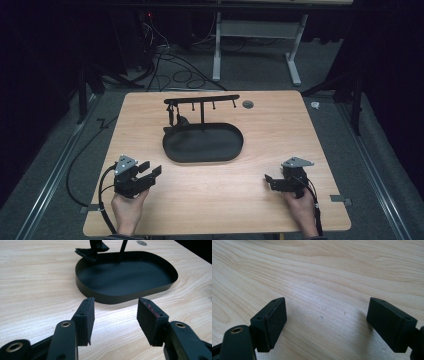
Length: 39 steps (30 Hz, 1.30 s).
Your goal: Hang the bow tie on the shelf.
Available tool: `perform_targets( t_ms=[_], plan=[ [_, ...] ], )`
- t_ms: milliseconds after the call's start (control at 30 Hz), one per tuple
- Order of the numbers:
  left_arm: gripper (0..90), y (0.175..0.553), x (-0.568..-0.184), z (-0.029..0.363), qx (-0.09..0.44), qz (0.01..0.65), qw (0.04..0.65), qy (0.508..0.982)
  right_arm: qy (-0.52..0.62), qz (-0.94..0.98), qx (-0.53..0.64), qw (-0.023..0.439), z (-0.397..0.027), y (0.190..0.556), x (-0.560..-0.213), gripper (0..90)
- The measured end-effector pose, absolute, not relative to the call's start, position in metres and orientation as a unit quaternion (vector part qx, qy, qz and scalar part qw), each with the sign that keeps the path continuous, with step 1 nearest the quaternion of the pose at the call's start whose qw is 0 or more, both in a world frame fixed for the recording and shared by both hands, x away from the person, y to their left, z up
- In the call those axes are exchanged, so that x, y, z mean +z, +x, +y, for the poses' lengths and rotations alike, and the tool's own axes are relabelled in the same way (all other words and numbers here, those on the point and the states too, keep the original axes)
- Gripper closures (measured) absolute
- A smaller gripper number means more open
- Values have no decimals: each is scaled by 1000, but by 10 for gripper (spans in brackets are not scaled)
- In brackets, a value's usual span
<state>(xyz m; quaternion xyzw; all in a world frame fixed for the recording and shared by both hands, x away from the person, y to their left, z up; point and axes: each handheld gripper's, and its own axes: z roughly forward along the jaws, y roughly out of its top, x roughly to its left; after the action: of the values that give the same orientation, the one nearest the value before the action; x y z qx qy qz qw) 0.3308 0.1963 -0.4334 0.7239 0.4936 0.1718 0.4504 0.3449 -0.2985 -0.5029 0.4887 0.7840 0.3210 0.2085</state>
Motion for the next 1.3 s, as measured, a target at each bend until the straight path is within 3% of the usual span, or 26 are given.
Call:
perform_targets(
  t_ms=[1300],
  plan=[
    [465, 340, -486, 166, 145, 499, 405, 752, 489, 784, 321, 208, -299, 345, -503, 176]
  ],
)
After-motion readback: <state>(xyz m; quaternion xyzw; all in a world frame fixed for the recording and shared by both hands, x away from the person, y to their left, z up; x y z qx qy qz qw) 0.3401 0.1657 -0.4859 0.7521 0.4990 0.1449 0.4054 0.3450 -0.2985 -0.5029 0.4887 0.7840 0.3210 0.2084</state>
